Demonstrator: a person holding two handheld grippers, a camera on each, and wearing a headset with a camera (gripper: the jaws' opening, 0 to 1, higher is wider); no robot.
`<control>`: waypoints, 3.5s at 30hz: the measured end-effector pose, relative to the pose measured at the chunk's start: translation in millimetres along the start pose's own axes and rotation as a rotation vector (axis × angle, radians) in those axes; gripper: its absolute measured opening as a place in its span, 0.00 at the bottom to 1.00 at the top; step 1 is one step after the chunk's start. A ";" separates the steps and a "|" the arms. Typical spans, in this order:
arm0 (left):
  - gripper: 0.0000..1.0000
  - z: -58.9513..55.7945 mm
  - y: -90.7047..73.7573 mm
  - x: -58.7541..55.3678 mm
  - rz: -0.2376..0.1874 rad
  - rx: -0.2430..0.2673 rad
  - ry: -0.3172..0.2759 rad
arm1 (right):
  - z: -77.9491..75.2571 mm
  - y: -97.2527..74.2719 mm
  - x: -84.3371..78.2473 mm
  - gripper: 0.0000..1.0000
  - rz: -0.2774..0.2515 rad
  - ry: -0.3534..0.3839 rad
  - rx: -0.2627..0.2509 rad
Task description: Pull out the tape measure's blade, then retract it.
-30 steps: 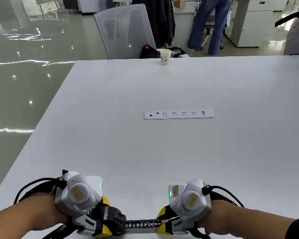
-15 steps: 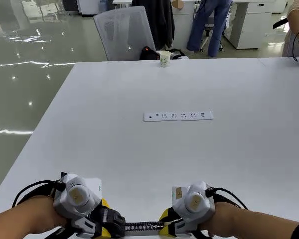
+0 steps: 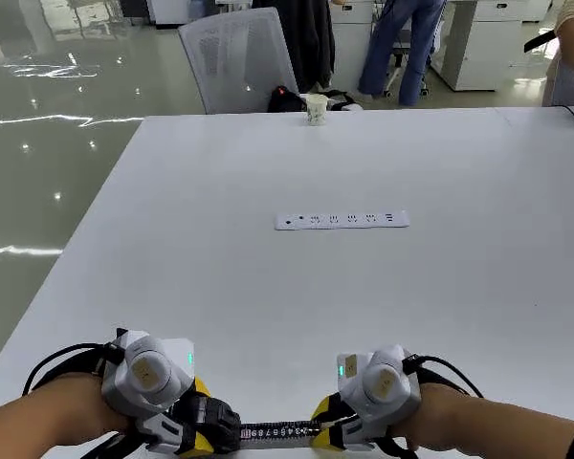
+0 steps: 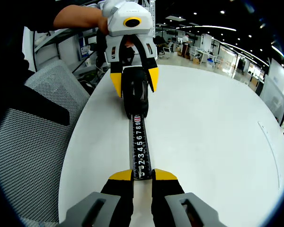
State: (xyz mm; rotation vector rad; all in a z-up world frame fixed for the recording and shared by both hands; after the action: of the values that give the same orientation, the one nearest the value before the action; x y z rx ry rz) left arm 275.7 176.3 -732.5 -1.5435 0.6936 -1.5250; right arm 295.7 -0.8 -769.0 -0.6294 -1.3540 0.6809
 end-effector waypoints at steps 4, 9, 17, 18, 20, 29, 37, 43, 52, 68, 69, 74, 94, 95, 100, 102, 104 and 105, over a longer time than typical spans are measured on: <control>0.32 0.2 0.2 0.0 0.000 -0.002 0.000 | 0.0 -0.5 -0.8 0.10 0.002 -0.001 -0.002; 0.32 -0.1 0.2 0.1 0.000 -0.003 0.001 | 0.5 -1.5 -2.6 0.10 -0.001 0.006 -0.004; 0.32 -0.7 0.2 0.2 0.002 -0.002 0.004 | 0.3 -6.5 -8.0 0.10 0.003 0.015 -0.013; 0.32 -0.7 0.2 0.3 0.002 -0.002 0.004 | 0.6 -7.3 -8.8 0.10 0.003 0.018 -0.013; 0.32 -0.7 0.2 0.3 0.001 -0.001 0.004 | 0.6 -8.1 -10.1 0.10 0.005 0.017 -0.015; 0.32 -1.0 0.2 0.8 -0.004 0.002 0.002 | -1.0 -13.8 -15.0 0.10 0.010 0.023 -0.022; 0.32 -0.4 0.4 0.0 -0.006 0.003 0.001 | -1.7 -15.6 -16.5 0.10 0.010 0.024 -0.022; 0.32 -0.2 0.8 -0.1 -0.006 0.003 0.000 | -1.8 -19.4 -19.8 0.10 0.011 0.030 -0.020; 0.32 -0.1 1.1 0.2 -0.008 0.005 -0.002 | -2.9 -21.5 -22.9 0.10 0.014 0.032 -0.023; 0.32 0.5 1.1 -0.1 -0.009 0.007 -0.004 | -4.2 -27.1 -30.2 0.10 0.015 0.044 -0.033; 0.32 0.5 1.1 -0.3 -0.009 0.008 -0.004 | -4.2 -27.4 -30.4 0.10 0.016 0.044 -0.033; 0.32 0.7 1.3 -0.3 -0.010 0.009 -0.006 | -5.6 -28.2 -32.6 0.10 0.018 0.043 -0.035; 0.32 0.7 1.3 -0.3 -0.009 0.012 -0.006 | -6.6 -34.7 -37.8 0.10 0.024 0.050 -0.037; 0.32 0.6 1.2 -0.3 -0.009 0.012 -0.006 | -6.8 -35.1 -38.1 0.10 0.024 0.050 -0.038; 0.32 0.3 0.7 0.1 -0.010 0.014 -0.008 | -7.5 -36.7 -40.0 0.10 0.026 0.048 -0.040; 0.32 -0.2 0.3 0.8 -0.011 0.015 -0.011 | -8.4 -37.3 -41.0 0.10 0.026 0.051 -0.041; 0.32 -0.2 0.0 0.6 -0.012 0.015 -0.011 | -8.7 -38.1 -41.7 0.10 0.026 0.054 -0.042; 0.32 -0.3 -0.1 0.6 -0.013 0.015 -0.012 | -9.0 -38.3 -41.8 0.10 0.026 0.055 -0.042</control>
State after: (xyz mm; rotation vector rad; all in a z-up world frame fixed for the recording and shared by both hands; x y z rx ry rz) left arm 275.4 175.8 -732.1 -1.5475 0.6654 -1.5256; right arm 303.9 -57.7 -768.7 -0.6955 -1.3142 0.6527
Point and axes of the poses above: the centre of the closed fingertips' face, and the gripper's own axes: y roughly forward along the fingers, z roughly to its left, x roughly out of its top, the point moved 5 cm from there along -y, roughly backward along the fingers, and after that the axes turned 8 degrees about y, right-handed, at the moved point
